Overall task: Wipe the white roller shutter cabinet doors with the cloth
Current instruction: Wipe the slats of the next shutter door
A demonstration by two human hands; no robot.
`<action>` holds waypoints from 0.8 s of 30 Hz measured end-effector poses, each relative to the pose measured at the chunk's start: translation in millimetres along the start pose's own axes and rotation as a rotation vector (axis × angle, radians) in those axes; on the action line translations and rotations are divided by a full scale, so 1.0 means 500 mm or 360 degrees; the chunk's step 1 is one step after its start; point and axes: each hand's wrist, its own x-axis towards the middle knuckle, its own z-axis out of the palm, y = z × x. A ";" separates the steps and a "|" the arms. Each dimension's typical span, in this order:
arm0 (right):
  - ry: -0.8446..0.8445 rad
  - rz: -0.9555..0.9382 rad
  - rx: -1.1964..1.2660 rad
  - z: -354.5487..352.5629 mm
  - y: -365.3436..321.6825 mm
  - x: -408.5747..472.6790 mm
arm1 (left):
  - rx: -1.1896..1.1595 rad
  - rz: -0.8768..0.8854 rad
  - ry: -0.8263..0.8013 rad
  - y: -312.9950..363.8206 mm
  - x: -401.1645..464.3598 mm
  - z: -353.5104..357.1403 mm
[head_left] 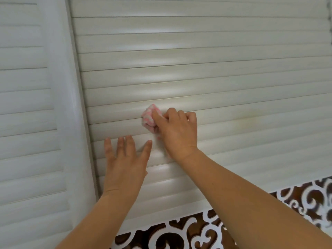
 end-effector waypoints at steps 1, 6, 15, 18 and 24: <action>0.0049 -0.0029 -0.0030 0.006 0.019 0.004 | -0.0008 -0.0003 0.0016 0.001 0.000 -0.003; -0.0041 0.0305 0.0024 -0.006 0.147 0.028 | -0.0055 -0.0088 0.0093 0.015 0.003 0.001; 0.0011 0.1034 0.0110 -0.036 0.323 0.015 | 0.0039 -0.0458 -0.0084 0.069 0.016 -0.030; -0.0016 0.0850 0.0160 -0.024 0.261 -0.007 | -0.0059 -0.0528 -0.0143 0.082 0.012 -0.026; -0.0233 0.0198 0.0248 -0.009 0.132 -0.110 | -0.0239 -0.0517 -0.0262 0.093 -0.006 -0.037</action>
